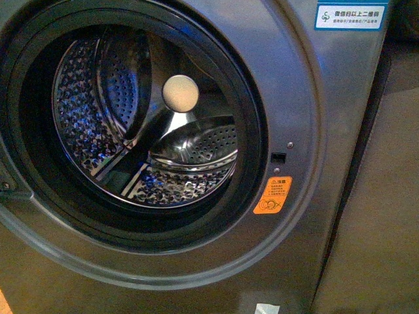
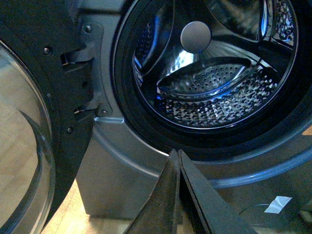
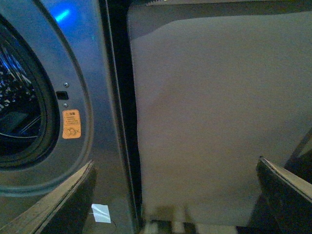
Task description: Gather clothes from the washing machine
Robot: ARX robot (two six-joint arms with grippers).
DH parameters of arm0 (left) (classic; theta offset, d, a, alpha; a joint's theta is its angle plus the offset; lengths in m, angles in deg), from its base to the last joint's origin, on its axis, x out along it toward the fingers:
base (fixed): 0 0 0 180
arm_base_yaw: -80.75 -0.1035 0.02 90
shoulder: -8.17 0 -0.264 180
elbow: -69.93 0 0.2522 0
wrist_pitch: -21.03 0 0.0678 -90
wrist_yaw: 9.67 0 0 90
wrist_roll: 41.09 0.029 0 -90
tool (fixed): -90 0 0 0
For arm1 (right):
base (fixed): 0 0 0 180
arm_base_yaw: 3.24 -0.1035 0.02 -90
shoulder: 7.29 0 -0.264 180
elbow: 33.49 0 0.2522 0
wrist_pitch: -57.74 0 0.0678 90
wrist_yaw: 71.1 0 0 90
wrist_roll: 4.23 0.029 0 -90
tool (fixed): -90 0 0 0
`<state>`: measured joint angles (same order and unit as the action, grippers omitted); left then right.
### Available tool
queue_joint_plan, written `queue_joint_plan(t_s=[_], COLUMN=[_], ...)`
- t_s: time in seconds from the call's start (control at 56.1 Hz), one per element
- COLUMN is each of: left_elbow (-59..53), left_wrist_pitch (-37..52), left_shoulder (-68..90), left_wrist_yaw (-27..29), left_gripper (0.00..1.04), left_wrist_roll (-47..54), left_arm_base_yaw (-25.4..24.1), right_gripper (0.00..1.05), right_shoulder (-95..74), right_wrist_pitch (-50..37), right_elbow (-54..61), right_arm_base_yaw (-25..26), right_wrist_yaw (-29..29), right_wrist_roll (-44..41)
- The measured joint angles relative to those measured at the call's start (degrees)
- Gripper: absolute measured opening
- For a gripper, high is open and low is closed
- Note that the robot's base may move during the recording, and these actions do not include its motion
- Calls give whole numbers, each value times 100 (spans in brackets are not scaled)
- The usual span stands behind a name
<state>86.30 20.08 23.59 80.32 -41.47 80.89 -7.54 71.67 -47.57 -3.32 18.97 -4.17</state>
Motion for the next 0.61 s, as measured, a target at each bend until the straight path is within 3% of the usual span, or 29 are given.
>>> queue_joint_plan(t_s=[0.356,0.463,0.606], left_elbow=[-160,-160,-160], left_wrist_pitch=[-240,-1182,-1270], left_shoulder=[-522,-1309,-1502], left_wrist_yaw=[0,0,0], left_gripper=[4,4,4], left_wrist_roll=[0,0,0], left_arm_base_yaw=[0,0,0], right_gripper=[97,97,97], right_shoulder=[0,0,0], right_wrist_pitch=[0,0,0], right_elbow=[0,2,0], right_arm_base_yaw=[0,0,0], right_wrist_yaw=[-2,-2,0], right_wrist_roll=[0,0,0])
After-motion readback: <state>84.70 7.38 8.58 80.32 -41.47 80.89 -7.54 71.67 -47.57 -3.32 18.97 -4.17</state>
